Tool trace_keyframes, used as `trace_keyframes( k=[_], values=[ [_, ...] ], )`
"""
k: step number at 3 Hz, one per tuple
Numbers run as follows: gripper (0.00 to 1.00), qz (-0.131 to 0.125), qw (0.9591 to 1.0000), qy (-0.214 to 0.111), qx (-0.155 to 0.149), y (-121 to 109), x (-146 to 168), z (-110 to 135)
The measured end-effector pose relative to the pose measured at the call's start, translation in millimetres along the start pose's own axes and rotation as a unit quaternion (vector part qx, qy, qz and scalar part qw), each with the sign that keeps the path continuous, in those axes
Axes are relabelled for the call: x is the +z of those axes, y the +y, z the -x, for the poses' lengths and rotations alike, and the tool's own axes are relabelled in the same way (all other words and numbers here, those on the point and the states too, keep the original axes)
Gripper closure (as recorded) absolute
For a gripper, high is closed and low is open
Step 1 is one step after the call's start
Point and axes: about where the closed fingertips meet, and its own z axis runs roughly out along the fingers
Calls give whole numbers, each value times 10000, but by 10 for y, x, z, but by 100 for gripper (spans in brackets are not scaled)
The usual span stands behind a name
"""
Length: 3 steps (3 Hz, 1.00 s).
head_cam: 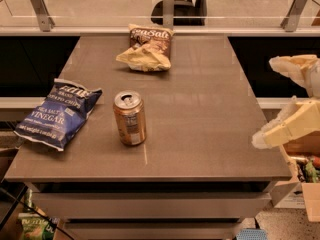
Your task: Move orange can near brown chip bag
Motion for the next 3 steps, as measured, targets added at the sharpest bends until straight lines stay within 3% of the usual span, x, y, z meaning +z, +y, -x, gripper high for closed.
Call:
trace_keyframes(
  k=[1, 2, 3],
  values=[
    [0, 143, 9969, -773, -28, 74, 122, 99],
    [0, 207, 9901, -1384, -136, 200, 175, 380],
    [0, 207, 9901, -1384, -137, 200, 175, 381]
  ],
)
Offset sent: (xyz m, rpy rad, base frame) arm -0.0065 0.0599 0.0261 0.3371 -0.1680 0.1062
